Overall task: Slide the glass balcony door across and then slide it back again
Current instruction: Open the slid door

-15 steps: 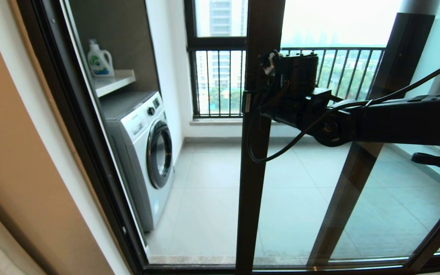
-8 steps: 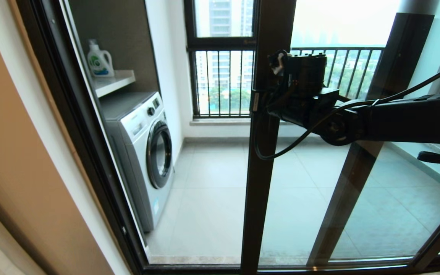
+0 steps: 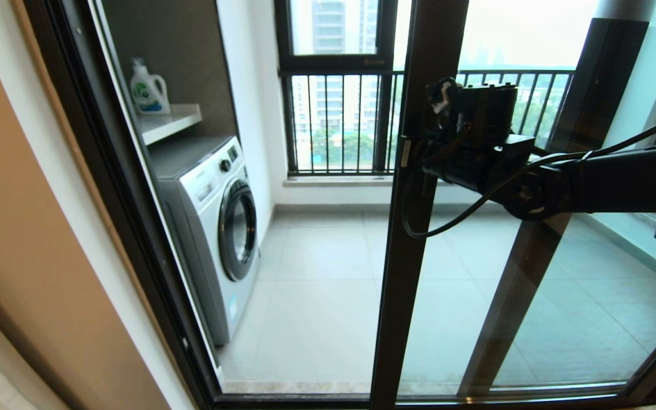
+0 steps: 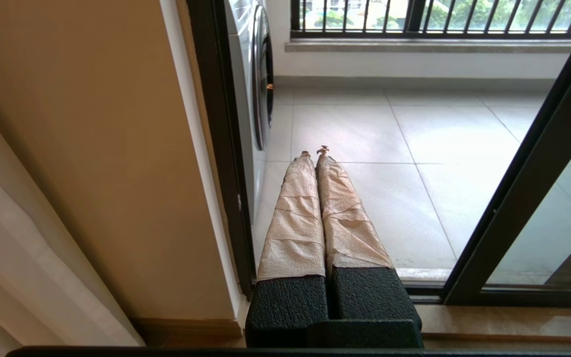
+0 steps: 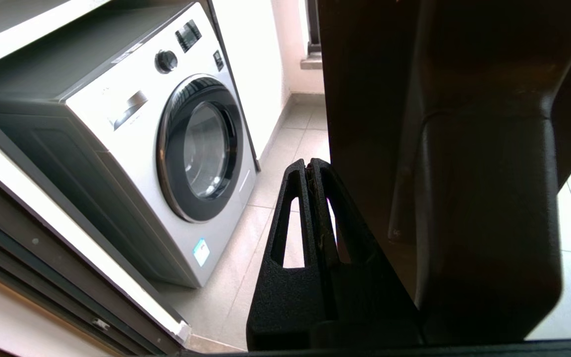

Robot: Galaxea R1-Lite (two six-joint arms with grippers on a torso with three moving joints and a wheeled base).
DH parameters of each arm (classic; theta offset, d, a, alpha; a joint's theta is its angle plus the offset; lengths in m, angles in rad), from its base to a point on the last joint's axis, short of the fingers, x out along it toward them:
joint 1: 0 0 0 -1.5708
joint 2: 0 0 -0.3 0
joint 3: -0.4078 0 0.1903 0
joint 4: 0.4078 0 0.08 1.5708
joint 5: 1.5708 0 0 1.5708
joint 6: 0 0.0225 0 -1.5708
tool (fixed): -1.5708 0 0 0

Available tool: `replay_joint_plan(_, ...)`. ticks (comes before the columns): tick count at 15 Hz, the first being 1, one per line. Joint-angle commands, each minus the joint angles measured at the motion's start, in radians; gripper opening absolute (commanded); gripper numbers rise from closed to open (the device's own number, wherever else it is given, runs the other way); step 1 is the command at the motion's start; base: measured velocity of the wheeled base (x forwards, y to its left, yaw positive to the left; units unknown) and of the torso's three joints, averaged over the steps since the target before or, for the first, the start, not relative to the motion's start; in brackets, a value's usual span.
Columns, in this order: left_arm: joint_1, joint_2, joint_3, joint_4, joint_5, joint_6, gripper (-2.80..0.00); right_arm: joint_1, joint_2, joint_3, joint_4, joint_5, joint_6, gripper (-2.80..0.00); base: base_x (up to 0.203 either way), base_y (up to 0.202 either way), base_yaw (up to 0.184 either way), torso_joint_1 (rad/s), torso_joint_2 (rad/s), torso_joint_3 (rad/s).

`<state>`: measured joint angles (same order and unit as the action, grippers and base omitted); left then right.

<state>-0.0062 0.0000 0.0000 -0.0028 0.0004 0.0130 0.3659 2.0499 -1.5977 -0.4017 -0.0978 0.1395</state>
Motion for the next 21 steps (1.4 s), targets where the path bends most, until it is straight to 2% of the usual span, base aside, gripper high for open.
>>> replay_joint_plan(1,0.000,0.002,0.000,0.000,0.000,0.000,-2.80,-0.028,-0.042,0.032,-0.005,0.017,0.002,-2.80,0.000,0.000,0.000,0.000,0.00,0.000)
replay_joint_plan(13,0.000,0.002,0.000,0.000,0.001,0.001,-2.80,-0.170,-0.143,0.145,-0.006,0.056,-0.022,-2.80,0.000,0.000,0.000,0.000,0.00,0.000)
replay_joint_plan(21,0.000,0.002,0.000,0.000,0.000,0.001,-2.80,-0.283,-0.237,0.243,-0.005,0.124,-0.042,-2.80,0.000,0.000,0.000,0.000,0.00,0.000)
